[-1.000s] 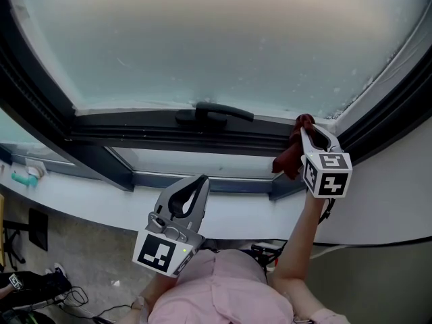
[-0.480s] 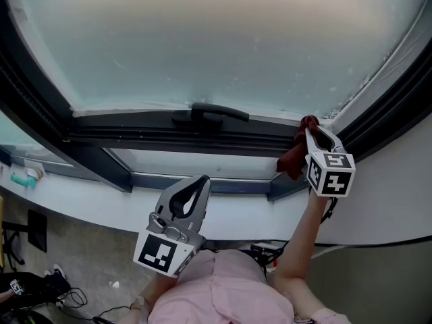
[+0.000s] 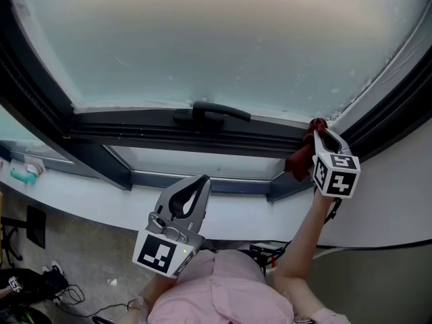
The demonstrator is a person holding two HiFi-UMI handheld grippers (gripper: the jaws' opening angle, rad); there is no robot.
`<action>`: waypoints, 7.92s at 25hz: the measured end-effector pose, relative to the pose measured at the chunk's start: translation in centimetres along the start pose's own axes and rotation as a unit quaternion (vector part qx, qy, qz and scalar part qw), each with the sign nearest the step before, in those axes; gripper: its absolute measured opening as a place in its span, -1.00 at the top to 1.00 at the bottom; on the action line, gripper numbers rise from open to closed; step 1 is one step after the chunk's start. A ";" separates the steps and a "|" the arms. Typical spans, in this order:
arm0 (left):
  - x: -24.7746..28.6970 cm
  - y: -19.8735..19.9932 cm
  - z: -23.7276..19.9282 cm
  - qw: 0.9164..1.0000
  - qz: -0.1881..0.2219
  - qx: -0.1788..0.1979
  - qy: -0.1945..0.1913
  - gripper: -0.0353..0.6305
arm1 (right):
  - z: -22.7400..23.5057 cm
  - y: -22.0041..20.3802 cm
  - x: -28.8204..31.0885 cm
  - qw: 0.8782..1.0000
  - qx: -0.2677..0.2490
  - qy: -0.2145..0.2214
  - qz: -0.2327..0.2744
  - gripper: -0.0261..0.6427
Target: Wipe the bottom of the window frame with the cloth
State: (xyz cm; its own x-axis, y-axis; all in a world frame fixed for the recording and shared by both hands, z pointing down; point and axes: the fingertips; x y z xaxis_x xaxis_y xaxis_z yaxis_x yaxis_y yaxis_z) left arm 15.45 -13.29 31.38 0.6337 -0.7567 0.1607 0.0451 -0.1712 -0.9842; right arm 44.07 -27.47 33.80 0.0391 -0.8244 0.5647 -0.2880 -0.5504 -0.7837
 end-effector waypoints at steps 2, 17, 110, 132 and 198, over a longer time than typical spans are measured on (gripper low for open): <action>-0.1 -0.1 0.0 1.000 -0.001 -0.001 0.003 0.90 | 0.6 -0.2 0.0 1.000 -0.001 -0.009 -0.005 0.72; -1.5 -0.4 0.4 1.000 0.010 -0.002 0.020 0.90 | 1.2 -0.3 0.3 1.000 -0.012 -0.027 -0.007 0.72; -4.0 -1.5 -2.3 1.000 -0.018 -0.002 -0.006 0.90 | -16.9 2.8 -2.7 0.985 -0.046 0.114 0.120 0.73; -3.3 -1.4 -0.6 1.000 -0.020 0.000 -0.011 0.90 | -14.6 1.9 -2.9 0.987 -0.038 0.104 0.120 0.73; 0.4 0.0 2.3 0.999 0.008 0.020 -0.042 0.90 | -8.3 -0.1 -2.6 0.990 -0.018 0.084 0.108 0.72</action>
State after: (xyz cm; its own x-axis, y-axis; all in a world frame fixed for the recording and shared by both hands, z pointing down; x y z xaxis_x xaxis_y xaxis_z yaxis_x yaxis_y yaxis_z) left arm 17.45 -12.14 31.31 0.6975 -0.7030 0.1391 0.0638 -0.1324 -0.9891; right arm 36.02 -24.19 34.59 -0.1864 -0.8869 0.4227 -0.3065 -0.3563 -0.8827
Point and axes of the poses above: the fingertips, and each gripper's own axes: x forward along the fingers, z to its right, y out of its top, and after that the axes turned 13 degrees about -z, right-handed
